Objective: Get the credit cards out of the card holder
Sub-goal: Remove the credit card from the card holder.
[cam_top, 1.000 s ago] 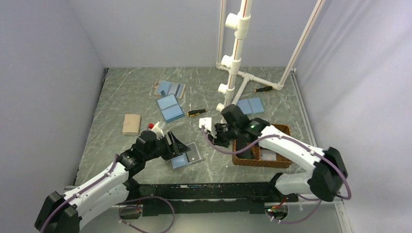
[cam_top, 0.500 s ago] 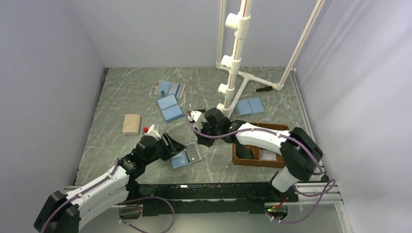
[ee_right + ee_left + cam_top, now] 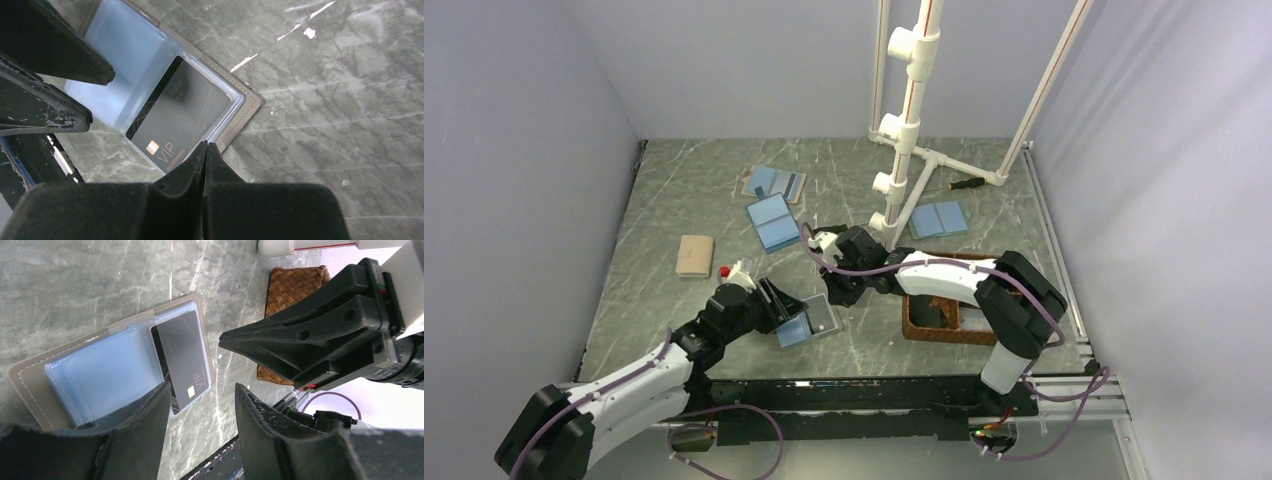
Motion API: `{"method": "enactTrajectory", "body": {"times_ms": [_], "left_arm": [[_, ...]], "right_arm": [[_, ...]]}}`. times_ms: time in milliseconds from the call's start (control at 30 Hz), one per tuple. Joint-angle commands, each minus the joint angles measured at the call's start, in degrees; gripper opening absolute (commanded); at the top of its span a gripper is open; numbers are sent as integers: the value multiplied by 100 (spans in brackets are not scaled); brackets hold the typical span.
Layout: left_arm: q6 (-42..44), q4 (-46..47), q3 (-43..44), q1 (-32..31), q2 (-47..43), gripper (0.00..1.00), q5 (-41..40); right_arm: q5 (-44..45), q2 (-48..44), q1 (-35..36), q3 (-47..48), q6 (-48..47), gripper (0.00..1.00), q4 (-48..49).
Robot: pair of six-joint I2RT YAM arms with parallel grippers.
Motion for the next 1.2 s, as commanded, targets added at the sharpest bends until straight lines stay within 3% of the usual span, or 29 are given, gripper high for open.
{"method": "enactTrajectory", "body": {"times_ms": [0,367,567,867,1167], "left_arm": [[2,463,68,-23,169,55,-37],[-118,1000,-75,-33,661,55,-99],[12,517,368,-34,1117,52,-58],[-161,598,473,-82,1556,52,-64],[-152,369,563,-122,1835,44,-145]], "right_arm": [[-82,77,-3,183,194,0,75],[-207,189,-23,201,267,0,34],[-183,252,-21,246,195,0,-30],[-239,366,-21,292,203,0,-105],[-342,454,-12,292,272,0,-126]]}}
